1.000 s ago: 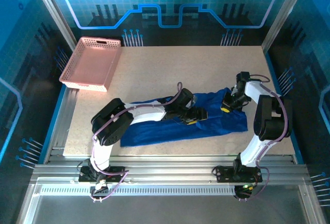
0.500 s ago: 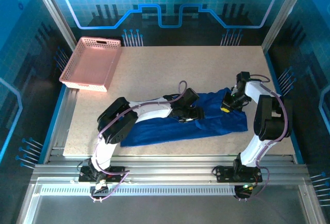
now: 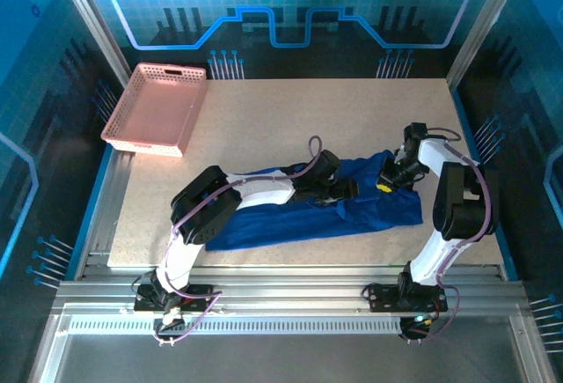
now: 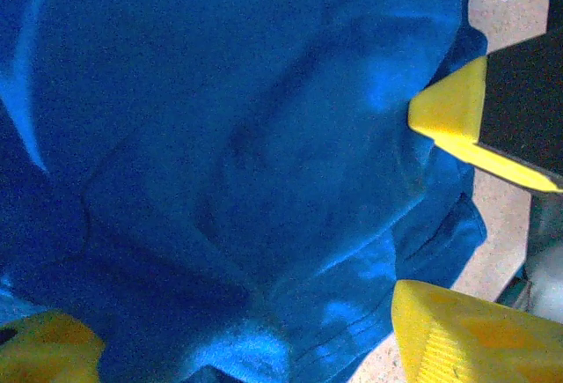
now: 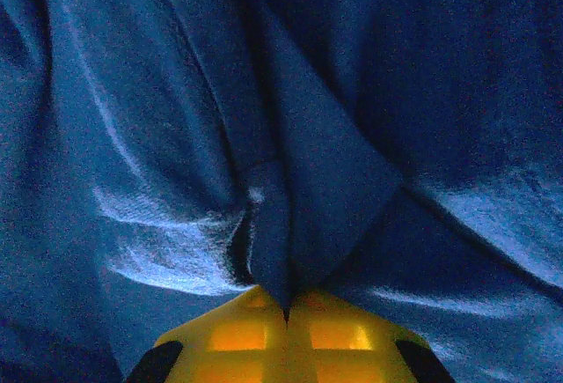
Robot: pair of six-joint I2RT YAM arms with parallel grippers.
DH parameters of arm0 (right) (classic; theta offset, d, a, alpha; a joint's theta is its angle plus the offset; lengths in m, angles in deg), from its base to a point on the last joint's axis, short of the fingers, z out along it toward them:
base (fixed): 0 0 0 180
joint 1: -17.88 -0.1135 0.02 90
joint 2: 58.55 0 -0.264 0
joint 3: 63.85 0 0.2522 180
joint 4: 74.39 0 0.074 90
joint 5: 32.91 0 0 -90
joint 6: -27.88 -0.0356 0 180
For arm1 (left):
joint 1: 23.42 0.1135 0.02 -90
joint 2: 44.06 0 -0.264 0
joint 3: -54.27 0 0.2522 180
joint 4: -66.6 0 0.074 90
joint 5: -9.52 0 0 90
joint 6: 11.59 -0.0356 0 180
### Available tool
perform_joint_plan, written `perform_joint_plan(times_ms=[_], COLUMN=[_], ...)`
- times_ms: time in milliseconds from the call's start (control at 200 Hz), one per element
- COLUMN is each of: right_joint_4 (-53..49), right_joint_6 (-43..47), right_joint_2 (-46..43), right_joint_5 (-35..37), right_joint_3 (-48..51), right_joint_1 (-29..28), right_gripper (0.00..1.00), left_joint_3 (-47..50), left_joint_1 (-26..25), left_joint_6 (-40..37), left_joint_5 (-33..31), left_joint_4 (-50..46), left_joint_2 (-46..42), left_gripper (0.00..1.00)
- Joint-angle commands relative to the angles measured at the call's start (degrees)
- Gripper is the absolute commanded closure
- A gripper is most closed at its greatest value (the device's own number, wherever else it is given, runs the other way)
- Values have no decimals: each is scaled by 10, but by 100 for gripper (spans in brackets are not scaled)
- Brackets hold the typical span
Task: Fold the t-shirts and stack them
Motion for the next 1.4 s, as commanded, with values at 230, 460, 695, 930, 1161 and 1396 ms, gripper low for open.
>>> perform_joint_plan(times_ms=[230, 460, 695, 930, 1161, 1396], right_joint_4=[-8, -7, -13, -8, -62, -60], right_joint_6=[17, 20, 27, 24, 15, 10], right_joint_2=[21, 32, 38, -6, -97, -141], right_joint_5=[-10, -11, -10, -4, -33, -39], right_joint_3=[-15, -19, -27, -23, 13, 109], right_joint_1=[11, 12, 14, 15, 1, -11], right_gripper=[94, 94, 90, 45, 43, 50], left_joint_3=[113, 141, 207, 132, 155, 181], left_joint_1=[-8, -8, -5, -5, 2, 16], left_joint_6=[59, 62, 49, 7, 34, 77], left_joint_5=[44, 30, -32, -25, 19, 57], left_joint_4=[167, 173, 75, -109, -18, 77], left_joint_2=[-103, -175, -290, -232, -178, -128], left_gripper=[35, 35, 34, 36, 44, 58])
